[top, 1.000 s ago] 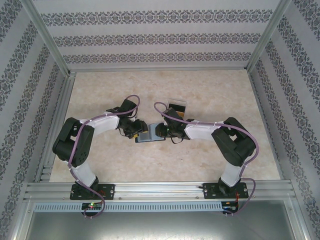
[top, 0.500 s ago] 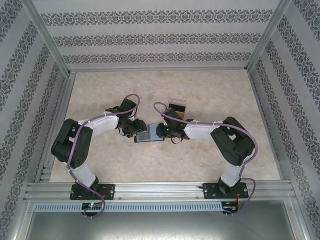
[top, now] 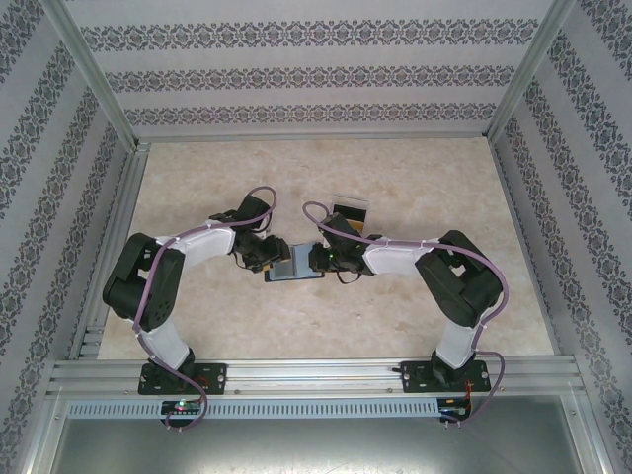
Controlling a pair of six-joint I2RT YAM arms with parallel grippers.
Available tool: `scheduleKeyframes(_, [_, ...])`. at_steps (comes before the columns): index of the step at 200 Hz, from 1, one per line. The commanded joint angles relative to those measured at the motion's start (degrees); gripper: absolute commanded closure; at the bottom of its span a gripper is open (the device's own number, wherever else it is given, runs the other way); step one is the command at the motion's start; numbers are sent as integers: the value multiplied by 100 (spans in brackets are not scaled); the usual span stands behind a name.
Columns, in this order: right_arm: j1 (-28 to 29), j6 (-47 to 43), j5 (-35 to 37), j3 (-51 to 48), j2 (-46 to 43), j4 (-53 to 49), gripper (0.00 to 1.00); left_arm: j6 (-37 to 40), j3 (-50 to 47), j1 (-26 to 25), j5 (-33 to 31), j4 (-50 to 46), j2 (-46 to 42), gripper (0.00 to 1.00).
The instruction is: Take the credit cards out of the card holder
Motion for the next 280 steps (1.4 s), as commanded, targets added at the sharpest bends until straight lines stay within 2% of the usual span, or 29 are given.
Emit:
scheduleKeyframes(1, [50, 8, -85, 86, 208, -123, 86, 62, -5, -68, 166, 150, 188, 47])
scheduleKeyframes(53, [69, 31, -121, 86, 269, -108, 86, -5, -89, -124, 298, 336, 273, 43])
scheduleKeyframes(90, [72, 45, -125, 84, 283, -106, 86, -48, -140, -119, 487, 553, 264, 24])
scheduleKeyframes(99, [67, 43, -122, 86, 280, -108, 86, -55, -150, -121, 526, 596, 263, 16])
scheduleKeyframes(122, [78, 43, -116, 84, 278, -108, 86, -76, -176, -120, 638, 726, 271, 8])
scheduleKeyframes(178, [82, 55, -134, 85, 297, -100, 86, -147, -210, -121, 791, 923, 272, 11])
scheduleKeyframes(208, [78, 46, -116, 86, 284, -105, 84, -129, -203, -127, 781, 909, 270, 5])
scheduleKeyframes(240, [17, 79, -48, 35, 181, -132, 77, -100, -200, -119, 735, 856, 253, 2])
scheduleKeyframes(256, [-62, 116, 79, -94, -77, -128, 71, -85, -191, -122, 726, 820, 253, 1])
scheduleKeyframes(280, [-168, 107, 258, -312, -515, -126, 69, -55, -186, -119, 728, 811, 277, 0])
